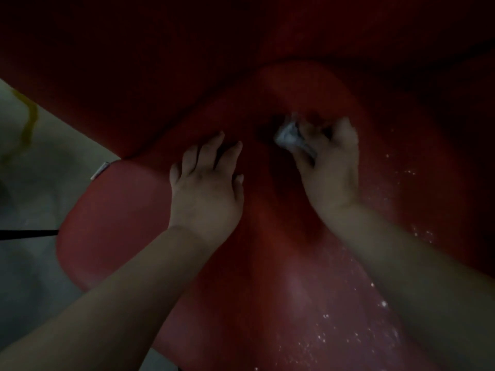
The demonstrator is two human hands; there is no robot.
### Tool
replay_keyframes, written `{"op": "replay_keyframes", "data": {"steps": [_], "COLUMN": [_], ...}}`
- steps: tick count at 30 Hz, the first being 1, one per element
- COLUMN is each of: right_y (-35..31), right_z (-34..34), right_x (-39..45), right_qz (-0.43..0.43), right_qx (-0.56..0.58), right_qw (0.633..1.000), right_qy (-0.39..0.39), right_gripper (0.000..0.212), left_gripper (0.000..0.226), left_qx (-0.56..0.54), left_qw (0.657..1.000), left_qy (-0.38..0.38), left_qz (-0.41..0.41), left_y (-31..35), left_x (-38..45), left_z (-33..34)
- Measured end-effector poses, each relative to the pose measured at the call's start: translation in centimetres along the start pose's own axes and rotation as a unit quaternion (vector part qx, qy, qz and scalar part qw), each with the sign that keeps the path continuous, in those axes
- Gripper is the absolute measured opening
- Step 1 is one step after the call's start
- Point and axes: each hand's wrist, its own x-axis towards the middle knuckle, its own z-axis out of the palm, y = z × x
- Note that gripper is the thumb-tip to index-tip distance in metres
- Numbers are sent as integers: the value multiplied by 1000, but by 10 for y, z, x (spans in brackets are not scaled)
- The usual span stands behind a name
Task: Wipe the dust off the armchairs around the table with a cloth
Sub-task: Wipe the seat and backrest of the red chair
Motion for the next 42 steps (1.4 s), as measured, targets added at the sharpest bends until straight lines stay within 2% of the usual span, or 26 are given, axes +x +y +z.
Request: {"op": "replay_keyframes", "data": {"steps": [4, 10, 13, 15, 17, 20, 23, 28, 30, 34, 36, 42], "right_y": [6, -2, -22, -21, -13, -5, -15, -26, -18, -6, -8, -5], "right_z": [-10, 16, 17, 10, 6, 13, 26, 26, 17, 19, 20, -2], "right_x": [-17, 69, 47, 23, 18, 56, 96, 64, 57, 95, 99, 7], "right_qz": [-19, 55, -58, -79, -50, 28, 42, -108, -129, 0, 35, -73], "right_qx": [17, 29, -11, 4, -11, -32, -28, -21, -23, -84, -77, -12], "right_qw": [1000, 998, 998, 997, 999, 999, 999, 992, 990, 996, 996, 997], "right_qy": [7, 23, -18, -22, -8, 22, 1, -53, -60, -16, -4, -23], "right_gripper": [43, 30, 41, 43, 43, 44, 46, 37, 36, 43, 45, 42], "left_gripper": [53, 53, 53, 52, 54, 55, 54, 55, 55, 56, 56, 54], "left_qx": [-12, -16, -19, -16, -16, -19, -18, -13, -14, -12, -13, -1], "left_qw": [1000, 999, 999, 999, 999, 1000, 1000, 1000, 1000, 1000, 1000, 1000], "left_qy": [-4, 3, 11, 10, 5, 2, 7, -4, -10, -2, -1, -25], "left_qz": [-17, -32, -36, -33, -31, -25, -23, -20, -17, -16, -11, -5], "left_y": [1, 4, 7, 7, 7, 7, 6, 7, 9, 15, 19, 34], "left_x": [4, 3, 1, 0, -1, -1, -2, -3, -4, -5, -4, -1], "left_z": [-1, 4, 6, 5, 4, 3, 3, 3, 2, 3, 5, 7]}}
